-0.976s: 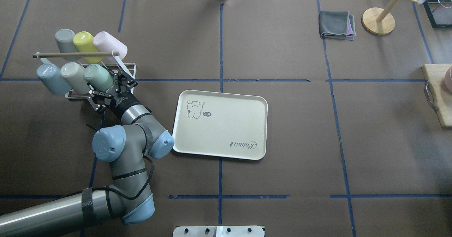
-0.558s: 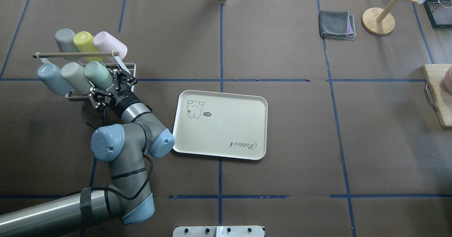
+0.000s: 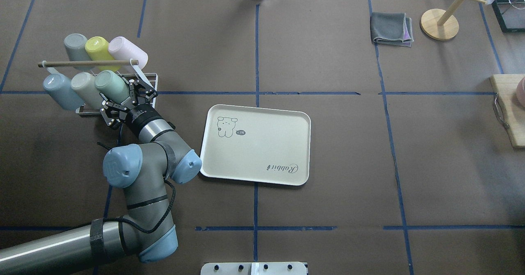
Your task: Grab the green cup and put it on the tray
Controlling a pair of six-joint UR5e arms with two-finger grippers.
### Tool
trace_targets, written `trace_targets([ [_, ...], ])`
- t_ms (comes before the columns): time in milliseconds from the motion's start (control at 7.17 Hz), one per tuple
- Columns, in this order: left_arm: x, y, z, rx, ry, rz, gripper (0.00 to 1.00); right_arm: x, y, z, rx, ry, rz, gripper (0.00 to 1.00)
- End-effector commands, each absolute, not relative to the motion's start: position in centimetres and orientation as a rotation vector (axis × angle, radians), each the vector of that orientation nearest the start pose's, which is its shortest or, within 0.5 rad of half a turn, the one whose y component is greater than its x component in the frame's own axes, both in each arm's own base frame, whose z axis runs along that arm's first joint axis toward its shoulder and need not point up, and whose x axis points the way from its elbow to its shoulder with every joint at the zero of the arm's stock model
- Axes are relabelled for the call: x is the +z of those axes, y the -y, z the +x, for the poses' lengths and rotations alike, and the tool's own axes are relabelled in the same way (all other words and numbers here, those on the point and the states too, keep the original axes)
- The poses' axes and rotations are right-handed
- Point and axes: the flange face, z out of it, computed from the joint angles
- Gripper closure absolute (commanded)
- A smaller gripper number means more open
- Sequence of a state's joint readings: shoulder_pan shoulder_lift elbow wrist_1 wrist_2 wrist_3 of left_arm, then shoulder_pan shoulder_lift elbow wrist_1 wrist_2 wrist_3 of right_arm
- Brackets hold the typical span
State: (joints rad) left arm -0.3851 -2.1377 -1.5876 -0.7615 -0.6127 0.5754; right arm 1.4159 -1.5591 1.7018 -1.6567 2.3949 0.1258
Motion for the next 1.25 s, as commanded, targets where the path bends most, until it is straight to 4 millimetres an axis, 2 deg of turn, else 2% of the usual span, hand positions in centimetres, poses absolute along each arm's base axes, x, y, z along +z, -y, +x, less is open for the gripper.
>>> trace_targets([
  [0,37.6,43.7,51.0,1.711,1.121,0.098,0.54,59.4,50.0,-1.7,-0.049,0.824,-0.063,0.0],
  [279,36.9,43.8,50.7,1.702,1.122,0.115,0.54,59.4,50.0,-1.7,-0.049,0.823,-0.064,0.0],
  [558,34.5,43.0,48.8,1.705,1.123,0.111,0.53,59.6,50.0,-1.6,-0.046,0.824,-0.067,0.0],
  [697,34.3,43.0,48.8,1.702,1.124,0.116,0.53,59.6,50.0,-1.7,-0.048,0.824,-0.067,0.0],
  [976,33.6,43.4,48.4,1.689,1.136,0.127,0.51,59.5,50.1,-1.7,-0.048,0.824,-0.066,0.0],
  [1116,33.1,44.1,47.3,1.666,1.135,0.135,0.51,59.5,50.1,-1.7,-0.048,0.824,-0.066,0.0],
])
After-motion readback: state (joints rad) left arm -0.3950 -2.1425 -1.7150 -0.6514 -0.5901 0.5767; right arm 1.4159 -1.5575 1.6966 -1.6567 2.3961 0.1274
